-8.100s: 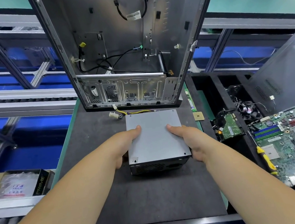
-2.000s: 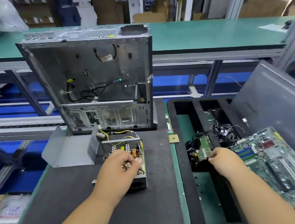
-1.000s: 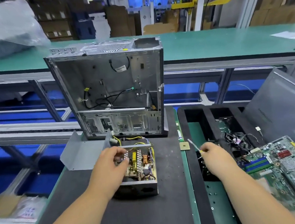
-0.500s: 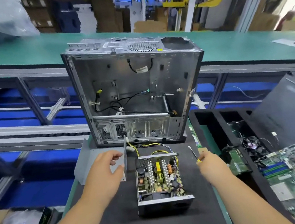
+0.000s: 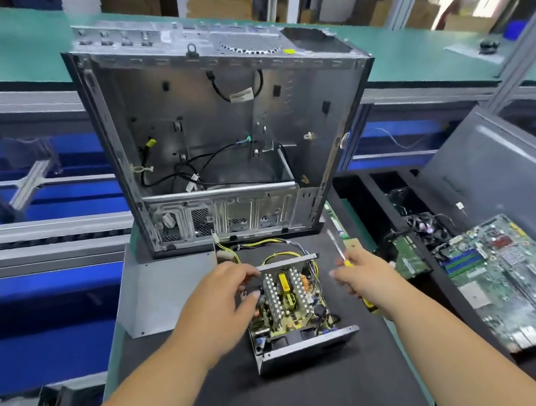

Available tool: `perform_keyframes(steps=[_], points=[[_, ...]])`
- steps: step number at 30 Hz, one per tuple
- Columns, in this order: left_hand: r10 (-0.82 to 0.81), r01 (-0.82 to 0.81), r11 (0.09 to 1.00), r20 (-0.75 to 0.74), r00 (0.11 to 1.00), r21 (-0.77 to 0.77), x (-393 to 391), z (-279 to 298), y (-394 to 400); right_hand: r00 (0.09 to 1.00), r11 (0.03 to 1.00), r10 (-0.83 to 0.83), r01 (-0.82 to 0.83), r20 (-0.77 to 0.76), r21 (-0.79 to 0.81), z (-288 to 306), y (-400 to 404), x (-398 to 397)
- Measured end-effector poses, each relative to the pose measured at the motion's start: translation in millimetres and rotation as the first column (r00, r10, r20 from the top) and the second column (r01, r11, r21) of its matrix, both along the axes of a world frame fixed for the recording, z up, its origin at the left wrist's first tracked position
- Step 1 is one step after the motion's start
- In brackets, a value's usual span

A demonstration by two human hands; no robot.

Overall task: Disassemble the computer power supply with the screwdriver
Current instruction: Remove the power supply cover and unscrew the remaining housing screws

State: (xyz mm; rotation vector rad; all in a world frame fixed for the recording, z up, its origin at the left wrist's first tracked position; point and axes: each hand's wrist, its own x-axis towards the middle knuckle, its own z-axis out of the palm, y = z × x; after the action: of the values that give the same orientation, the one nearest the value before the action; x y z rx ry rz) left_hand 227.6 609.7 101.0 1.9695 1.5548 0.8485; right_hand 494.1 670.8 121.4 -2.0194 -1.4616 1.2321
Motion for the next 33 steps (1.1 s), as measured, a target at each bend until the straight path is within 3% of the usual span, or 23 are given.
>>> perform_keyframes(steps=[10,14,17,23,27,33], points=[[-0.254,0.260,0.946,0.056,0.966,-0.192,22.2,-0.9,-12.9,0.993,0.994,0.110,-0.109,0.046,-0.017,-2.0,-26.6,3.2],[-0.259,0.259,0.927,0.037,0.965,-0.273,25.5,-8.9,-23.9,0.981,0.980,0.196,-0.196,0.004,-0.043,-6.0,-30.8,9.0],[-0.169,0.169,0.939,0.026,0.985,-0.300,26.4,-17.9,-36.4,0.959,0.957,0.272,-0.279,-0.082,-0.082,-6.6,-34.8,15.8],[0.232,-0.146,0.924,0.216,0.948,-0.354,33.1,-29.5,-58.2,0.876,0.872,0.461,-0.477,-0.143,-0.110,-8.4,-38.9,36.5],[0.348,-0.205,0.890,0.315,0.883,-0.407,36.8,-31.0,-69.2,0.871,0.870,0.481,-0.489,-0.102,-0.065,-10.0,-39.0,41.7],[0.429,-0.326,0.871,0.245,0.870,-0.367,51.9,-25.7,-80.9,0.870,0.870,0.492,-0.491,-0.026,0.042,-12.7,-42.0,45.9]])
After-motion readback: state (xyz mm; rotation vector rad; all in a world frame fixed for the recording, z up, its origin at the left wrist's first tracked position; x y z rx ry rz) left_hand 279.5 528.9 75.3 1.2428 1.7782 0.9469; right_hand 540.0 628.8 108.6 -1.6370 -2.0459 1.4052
